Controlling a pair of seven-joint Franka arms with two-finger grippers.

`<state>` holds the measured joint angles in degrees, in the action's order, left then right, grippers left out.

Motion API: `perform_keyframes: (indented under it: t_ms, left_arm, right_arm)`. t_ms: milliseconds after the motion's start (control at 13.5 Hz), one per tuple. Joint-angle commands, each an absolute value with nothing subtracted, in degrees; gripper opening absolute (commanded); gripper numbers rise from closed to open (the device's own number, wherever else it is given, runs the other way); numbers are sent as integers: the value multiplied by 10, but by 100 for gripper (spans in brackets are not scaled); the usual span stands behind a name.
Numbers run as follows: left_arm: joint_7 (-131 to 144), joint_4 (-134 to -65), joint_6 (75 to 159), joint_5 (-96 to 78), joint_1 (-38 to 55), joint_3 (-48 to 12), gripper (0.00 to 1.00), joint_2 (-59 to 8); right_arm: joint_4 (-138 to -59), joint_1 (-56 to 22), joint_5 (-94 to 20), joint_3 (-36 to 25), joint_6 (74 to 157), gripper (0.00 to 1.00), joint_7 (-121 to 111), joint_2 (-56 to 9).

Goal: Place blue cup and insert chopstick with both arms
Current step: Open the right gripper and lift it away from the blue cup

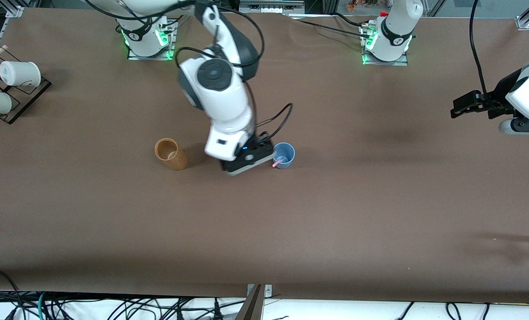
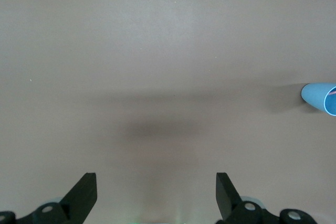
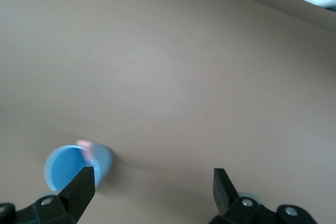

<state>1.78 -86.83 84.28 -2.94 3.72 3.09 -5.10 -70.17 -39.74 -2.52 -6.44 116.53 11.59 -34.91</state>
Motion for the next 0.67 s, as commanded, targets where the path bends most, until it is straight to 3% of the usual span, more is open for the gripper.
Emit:
perform_keyframes:
  t_ms: [0, 223, 594]
  left_arm:
    - [7, -873, 849, -42, 39, 34, 100, -48]
    - [7, -873, 848, -42, 39, 34, 100, -48]
    - [6, -873, 848, -42, 38, 34, 100, -48]
  right_arm:
    - [-713, -325, -58, -58, 1081, 100, 34, -304]
    - [-720, -248, -123, -68, 968, 100, -2, -268]
    - [-901, -177, -55, -64, 962, 100, -47, -94]
